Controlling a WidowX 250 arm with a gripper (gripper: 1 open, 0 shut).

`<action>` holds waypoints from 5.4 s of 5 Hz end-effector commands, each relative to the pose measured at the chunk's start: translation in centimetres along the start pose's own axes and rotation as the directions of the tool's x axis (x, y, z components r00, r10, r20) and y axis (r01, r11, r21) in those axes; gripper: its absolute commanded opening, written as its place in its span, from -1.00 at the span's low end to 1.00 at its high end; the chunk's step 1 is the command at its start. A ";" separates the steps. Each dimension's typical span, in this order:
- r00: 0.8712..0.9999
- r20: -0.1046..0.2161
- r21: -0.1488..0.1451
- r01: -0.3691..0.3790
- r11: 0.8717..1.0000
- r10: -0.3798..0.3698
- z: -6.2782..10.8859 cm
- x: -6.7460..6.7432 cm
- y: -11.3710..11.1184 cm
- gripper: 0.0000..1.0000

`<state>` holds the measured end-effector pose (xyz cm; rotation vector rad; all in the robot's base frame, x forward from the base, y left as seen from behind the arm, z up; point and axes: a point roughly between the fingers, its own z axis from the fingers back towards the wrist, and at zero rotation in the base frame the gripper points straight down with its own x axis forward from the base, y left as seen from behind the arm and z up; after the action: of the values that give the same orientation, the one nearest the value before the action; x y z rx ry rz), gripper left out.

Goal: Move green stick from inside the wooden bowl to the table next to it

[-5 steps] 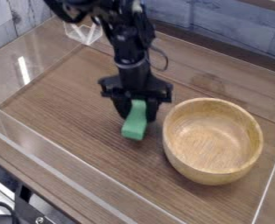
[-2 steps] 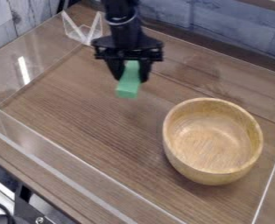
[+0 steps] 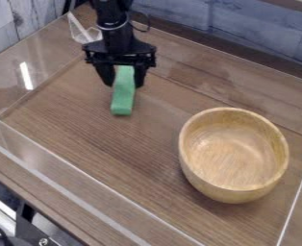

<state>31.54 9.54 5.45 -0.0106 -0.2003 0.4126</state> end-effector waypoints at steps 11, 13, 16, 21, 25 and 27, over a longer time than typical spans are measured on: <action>0.999 0.026 0.008 -0.036 0.999 0.036 1.5 -0.3 5.3 1.00; 1.000 0.015 0.026 -0.018 1.000 0.018 0.6 -0.2 5.6 1.00; 1.000 0.000 0.019 0.006 1.000 -0.006 -0.4 0.1 5.8 1.00; 0.995 -0.033 -0.047 0.089 0.995 -0.091 1.2 0.6 6.8 1.00; 0.993 -0.037 -0.004 -0.116 0.993 0.116 2.3 0.5 5.6 1.00; 0.986 -0.049 0.012 -0.160 0.987 0.161 1.6 -0.1 7.5 -1.00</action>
<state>27.92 15.82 5.25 -0.0479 -0.1018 0.5764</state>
